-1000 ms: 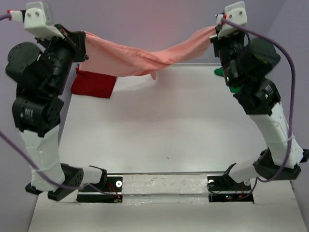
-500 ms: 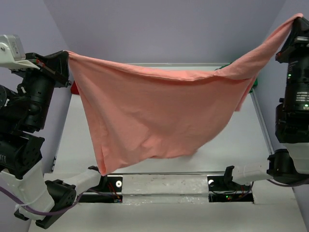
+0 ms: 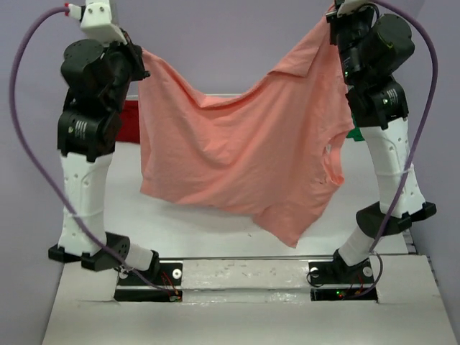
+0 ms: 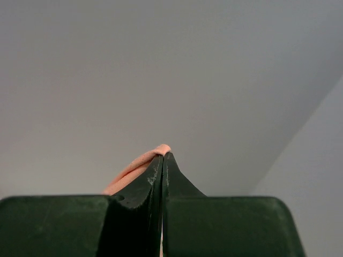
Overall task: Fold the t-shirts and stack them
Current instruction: Flatten out the tshirt
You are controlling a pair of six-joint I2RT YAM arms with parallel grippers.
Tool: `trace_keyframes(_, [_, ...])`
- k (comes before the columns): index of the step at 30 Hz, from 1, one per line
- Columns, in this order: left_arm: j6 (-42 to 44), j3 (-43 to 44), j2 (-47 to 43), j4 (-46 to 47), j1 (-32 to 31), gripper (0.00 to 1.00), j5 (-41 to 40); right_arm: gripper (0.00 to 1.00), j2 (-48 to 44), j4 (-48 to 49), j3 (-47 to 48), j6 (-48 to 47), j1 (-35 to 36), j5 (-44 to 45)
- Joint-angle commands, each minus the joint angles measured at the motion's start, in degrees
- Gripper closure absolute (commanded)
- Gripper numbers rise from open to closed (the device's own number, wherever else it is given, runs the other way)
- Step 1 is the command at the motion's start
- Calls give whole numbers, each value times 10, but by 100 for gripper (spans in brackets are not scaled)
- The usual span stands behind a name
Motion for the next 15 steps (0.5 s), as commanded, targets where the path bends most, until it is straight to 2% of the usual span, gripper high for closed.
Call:
trace_keyframes(1, [12,44,60,33,56,100,42,100,-2,-45,27,91,-110,-88])
trace_keyframes(4, [7,67,102,32,99,100,83,100,-8,-39,9,87,-160,-106])
trace_keyframes(9, [-6,104,134,24,149,100,128,100,-21,-36,10,77,-171,-105])
trace_keyframes(15, [-12,55,96,38,156,100,144,100,-75,-36,-25,62,-171,-89])
